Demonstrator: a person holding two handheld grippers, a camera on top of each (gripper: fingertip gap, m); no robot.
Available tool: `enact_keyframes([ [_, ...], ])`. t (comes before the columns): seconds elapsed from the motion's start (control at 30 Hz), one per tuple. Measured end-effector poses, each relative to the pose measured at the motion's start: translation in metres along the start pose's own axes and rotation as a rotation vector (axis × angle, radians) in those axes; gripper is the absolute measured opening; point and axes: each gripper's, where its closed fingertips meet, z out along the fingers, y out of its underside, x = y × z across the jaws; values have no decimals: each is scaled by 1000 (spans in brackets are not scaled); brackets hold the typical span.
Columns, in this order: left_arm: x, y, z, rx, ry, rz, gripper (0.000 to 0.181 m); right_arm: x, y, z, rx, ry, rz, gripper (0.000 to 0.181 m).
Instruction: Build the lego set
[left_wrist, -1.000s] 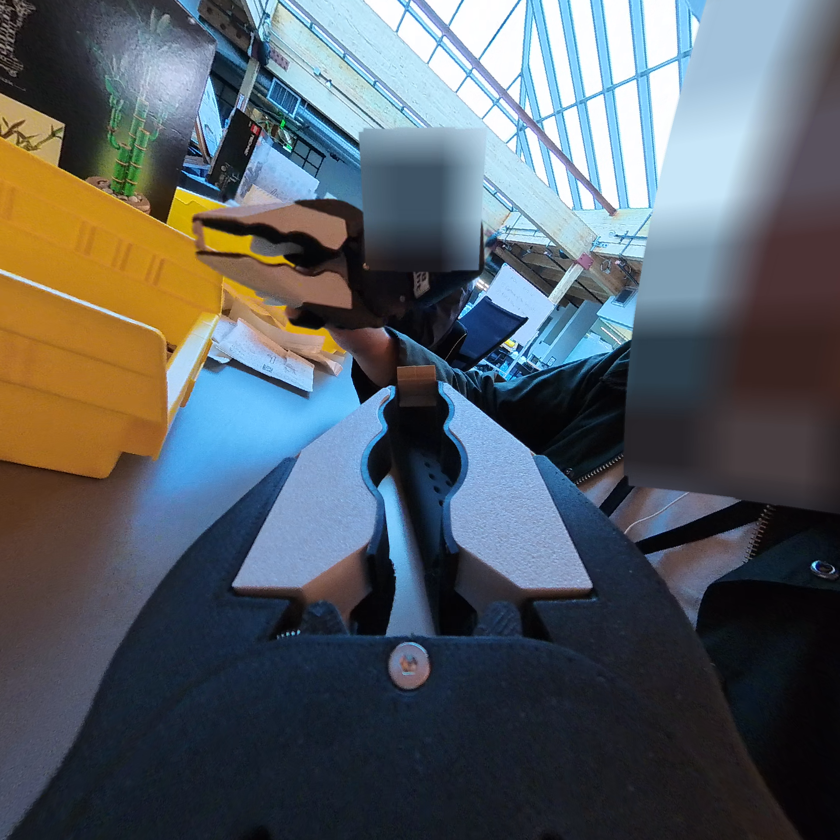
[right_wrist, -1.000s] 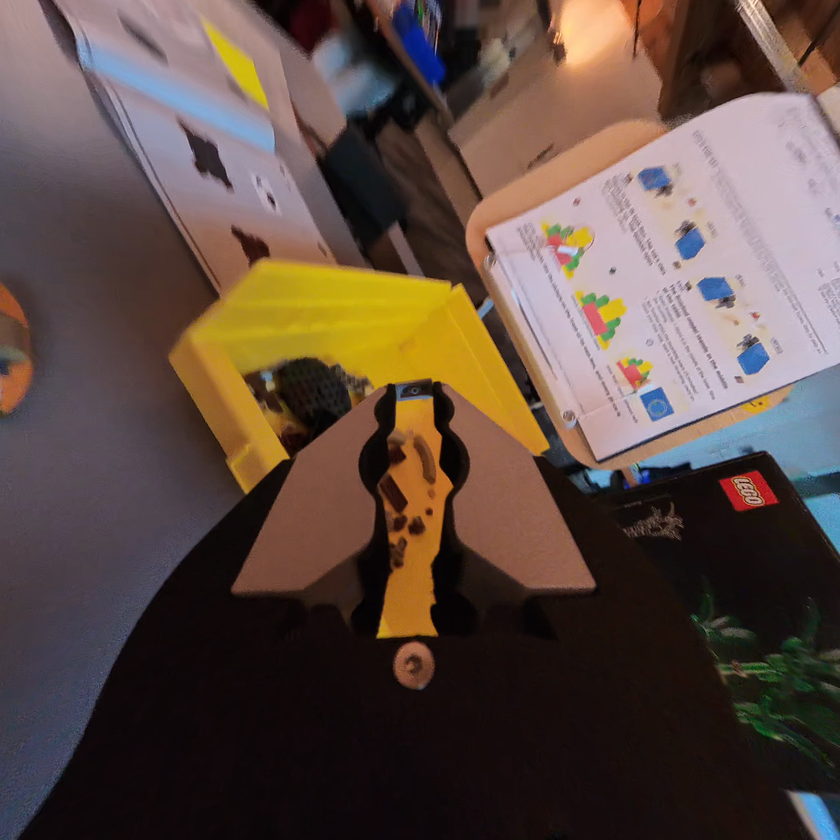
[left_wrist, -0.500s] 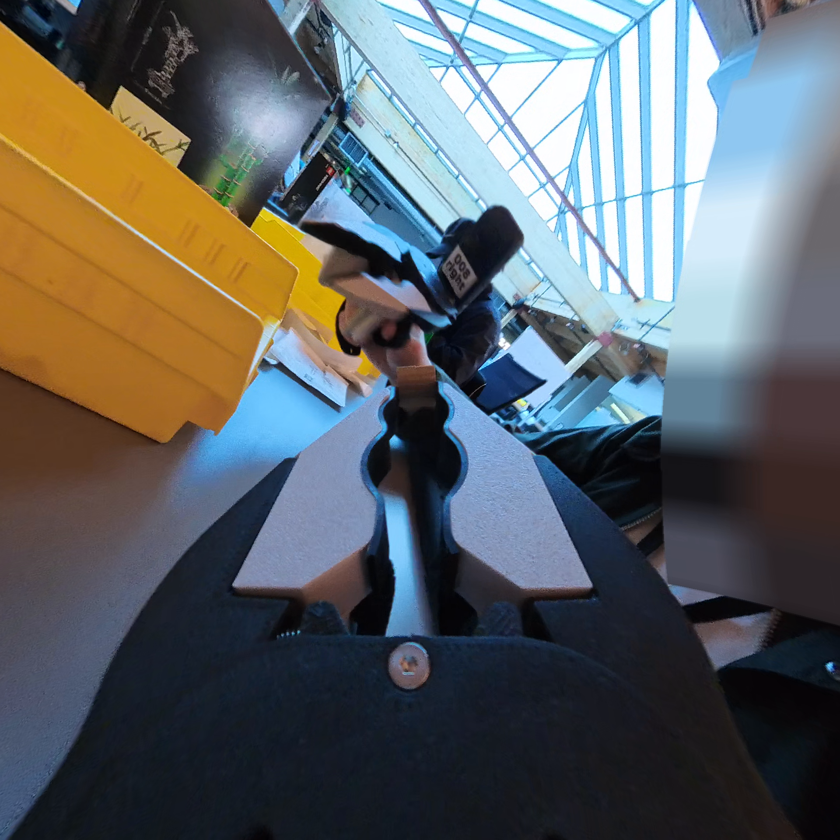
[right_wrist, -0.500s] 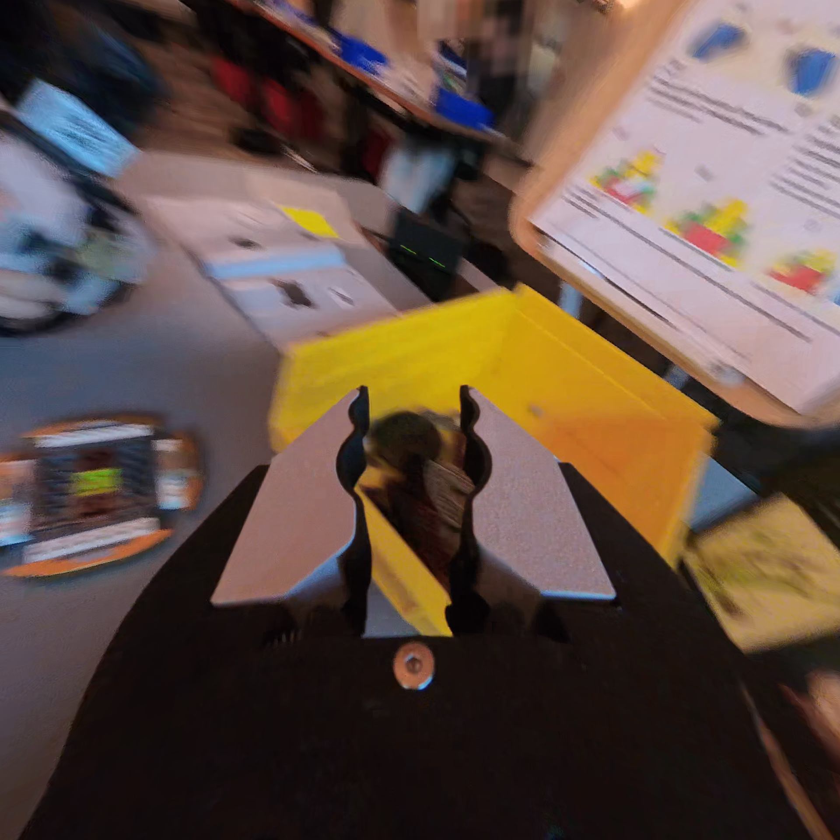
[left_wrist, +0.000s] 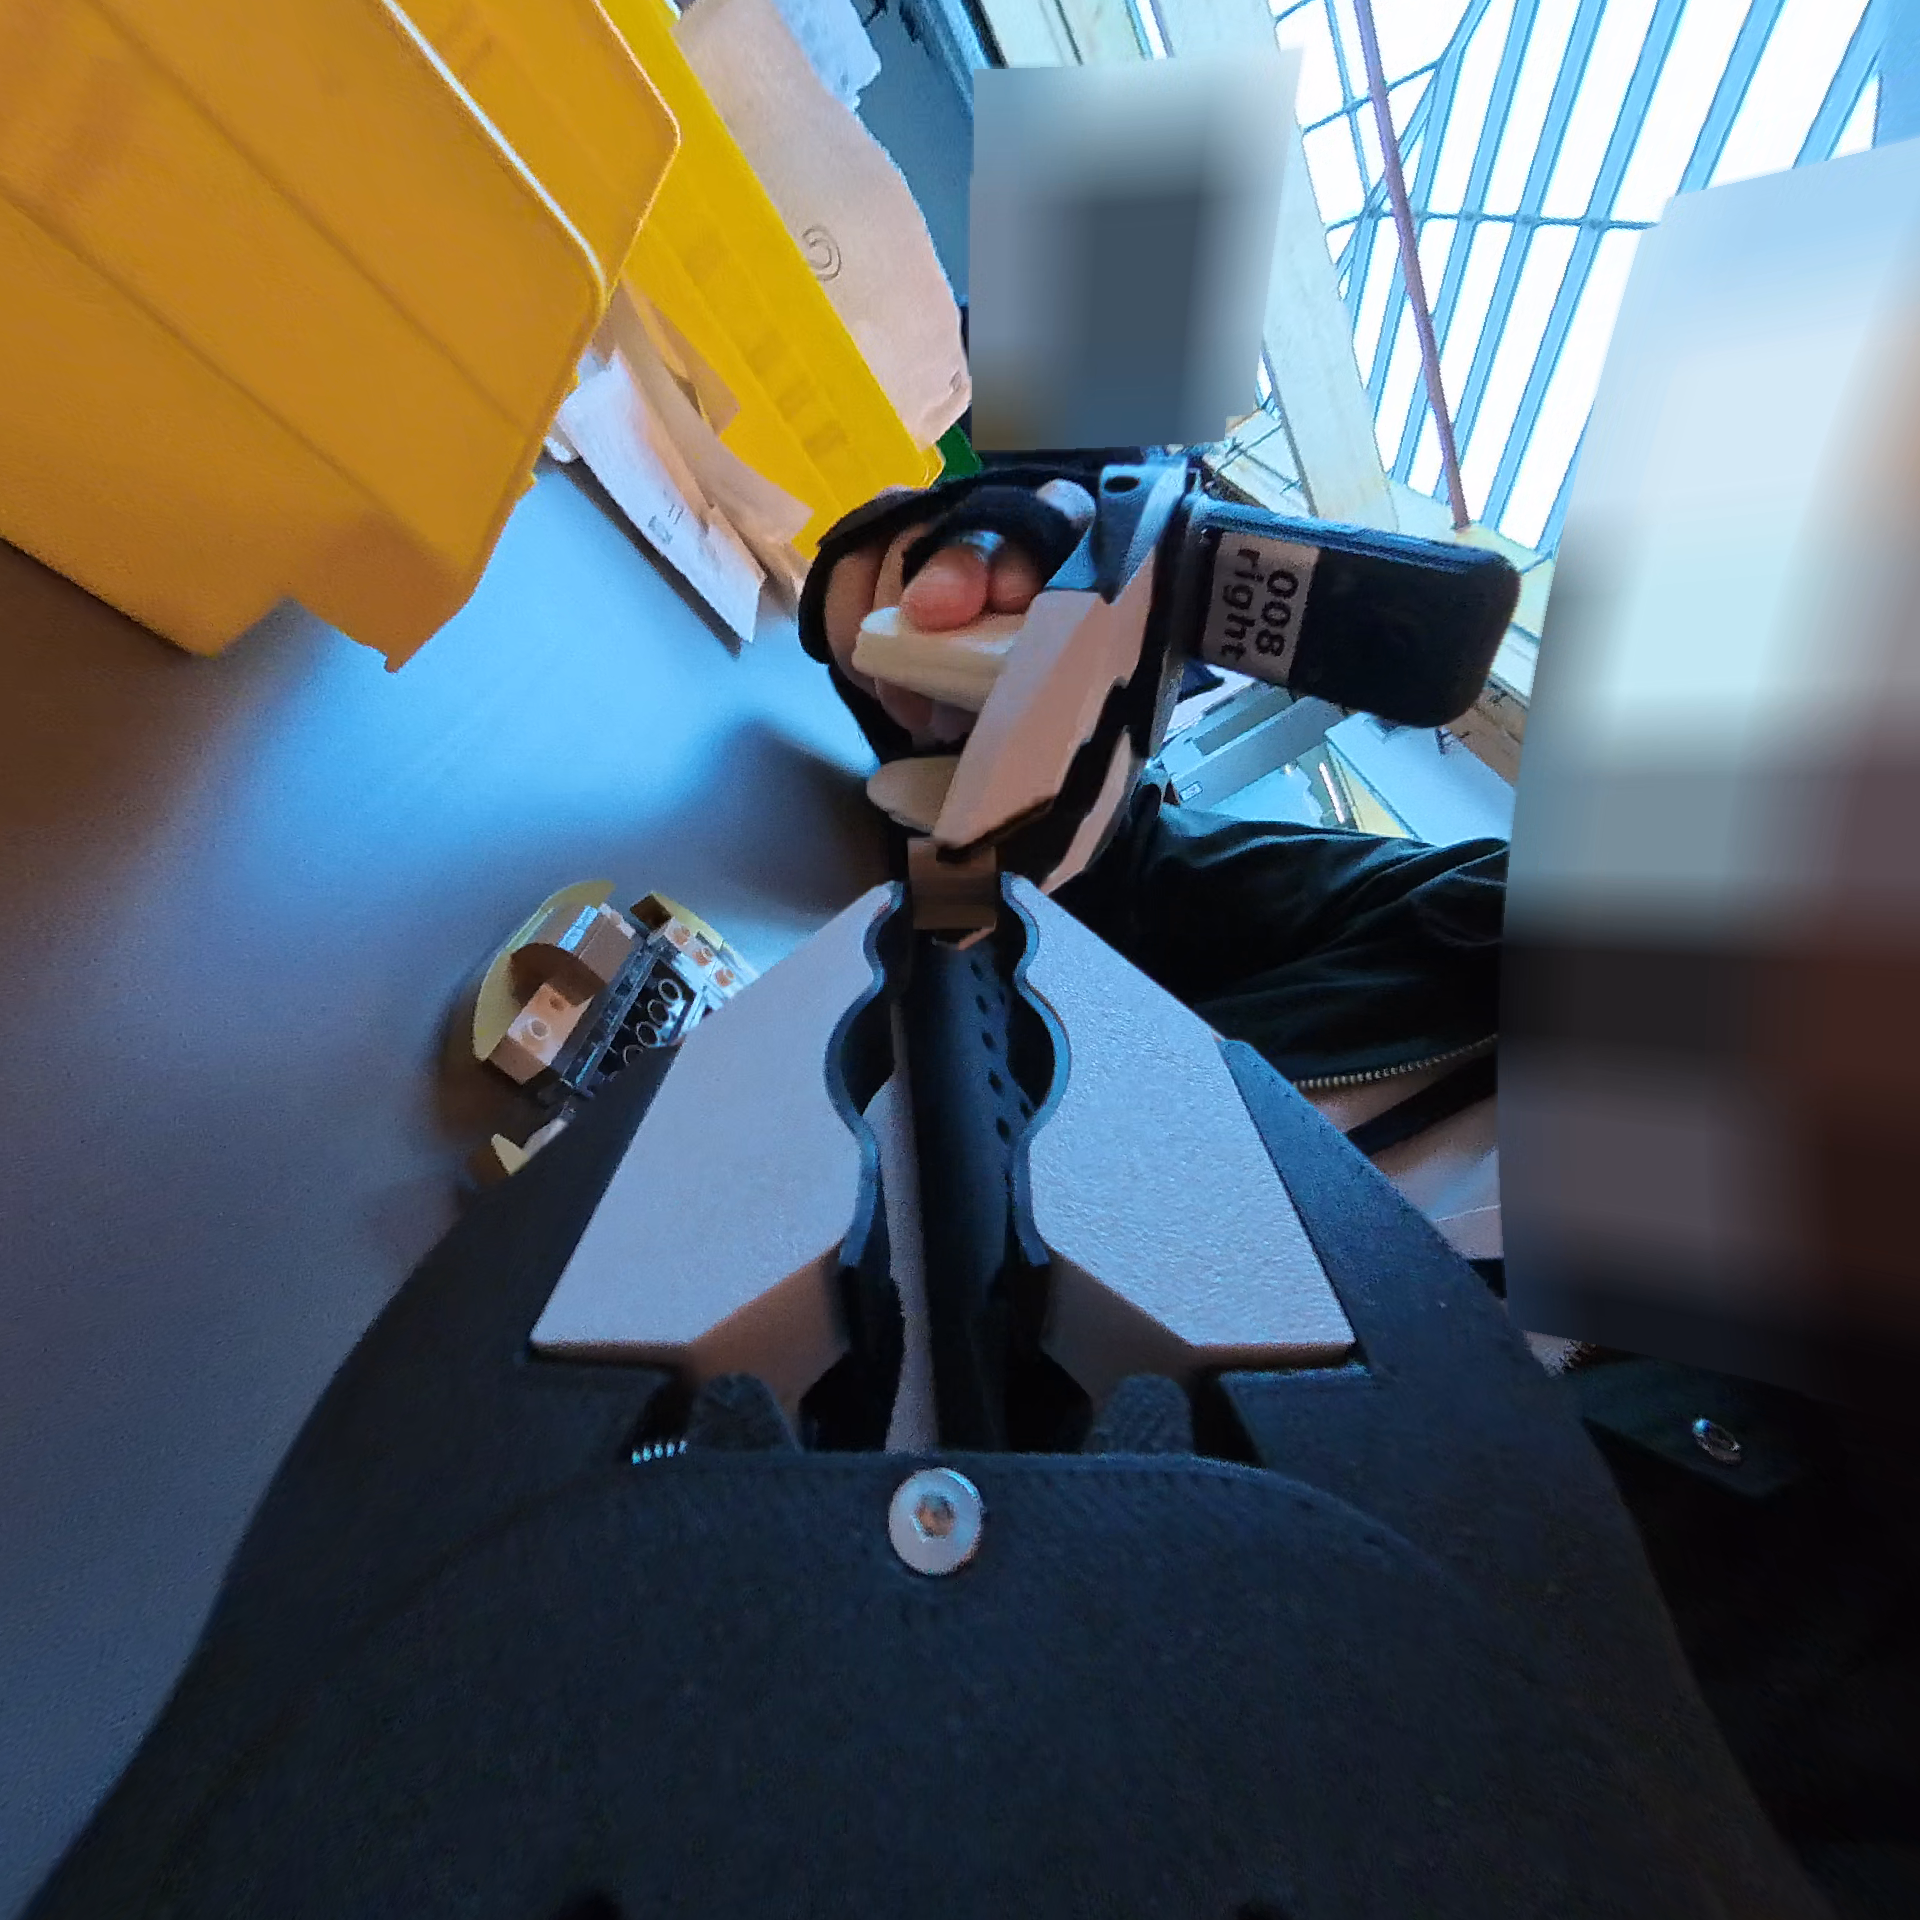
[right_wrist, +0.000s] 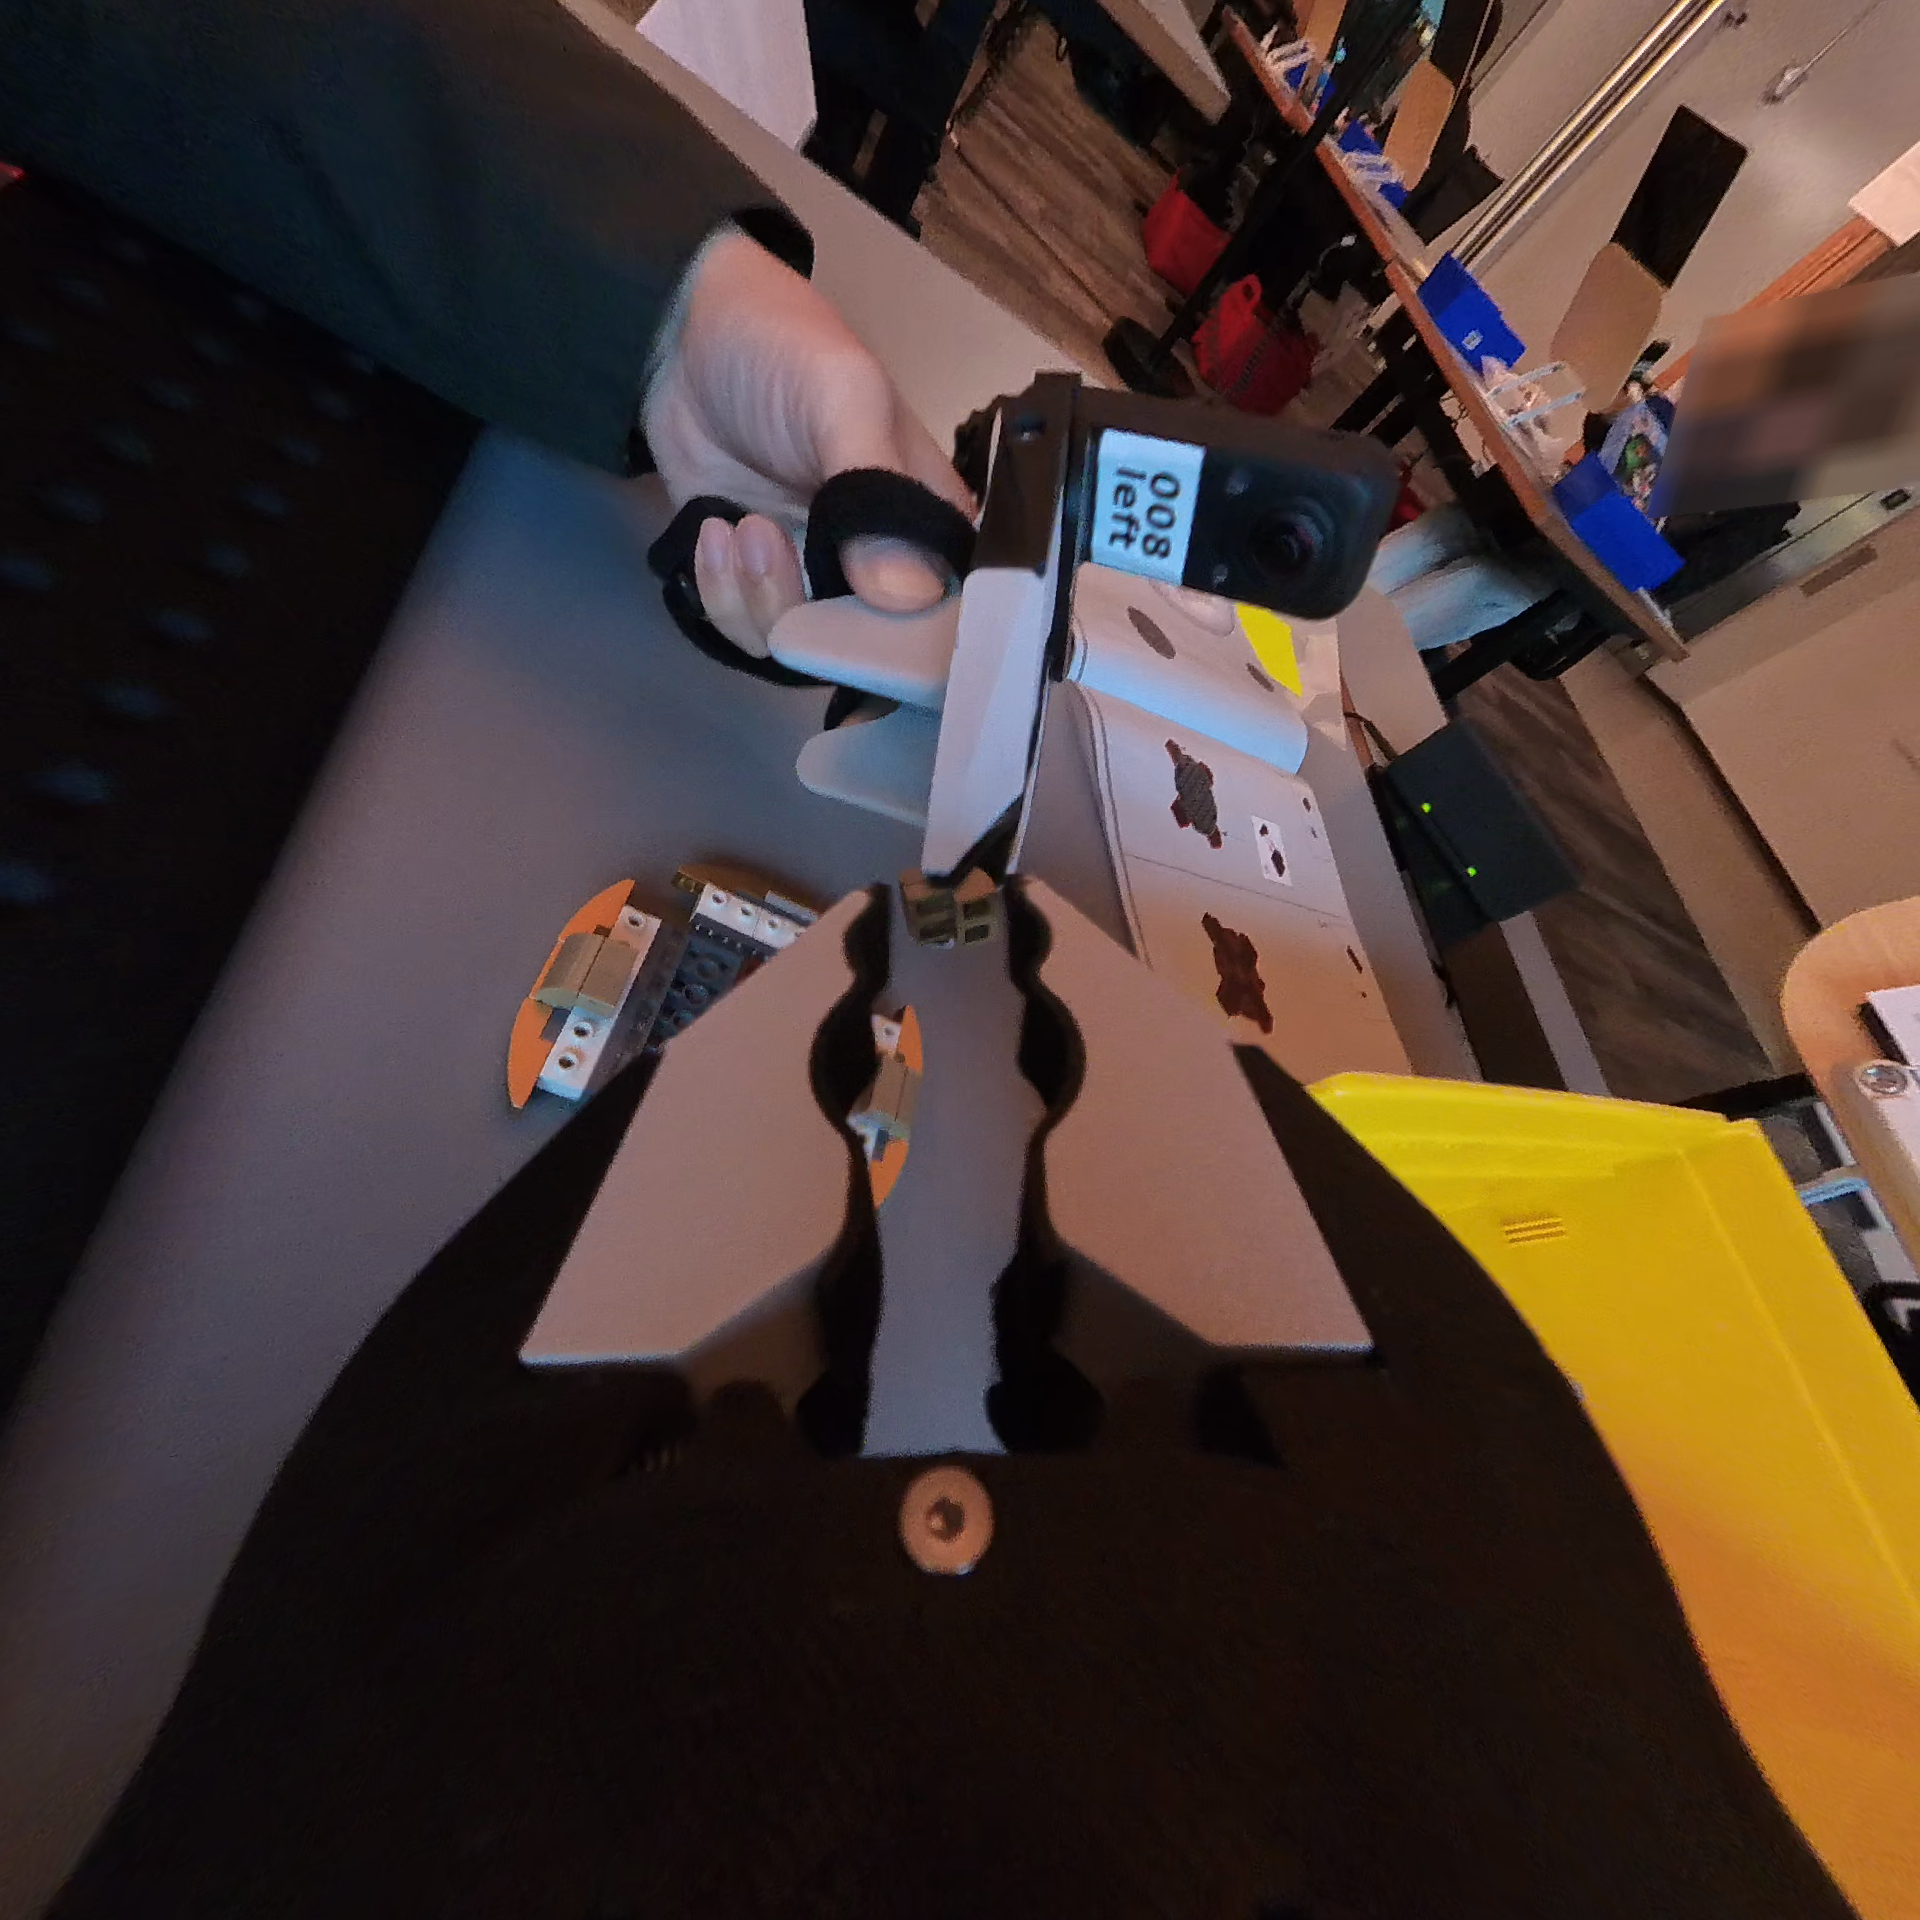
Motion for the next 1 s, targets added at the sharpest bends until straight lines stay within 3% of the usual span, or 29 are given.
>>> enact_keyframes([
  [0.33, 4, -17, -10, 95, 16, 55, 17, 20, -6, -11, 48, 95, 21, 15],
  [0.43, 17, -22, -12, 130, 72, 87, 16, 29, -36, -32, 249, 144, 41, 15],
  [0.57, 21, -20, -11, 113, 84, 106, 15, 50, -91, -98, 673, 161, 186, 15],
  [0.63, 21, -19, -10, 103, 83, 108, 14, 58, -98, -119, 770, 163, 239, 15],
  [0.87, 36, -25, -12, 152, 120, 173, 8, 48, -89, -99, 665, 147, 182, 15],
  [1.0, 50, -32, -12, 204, 127, 265, 20, 44, -67, -68, 485, 174, 129, 15],
])
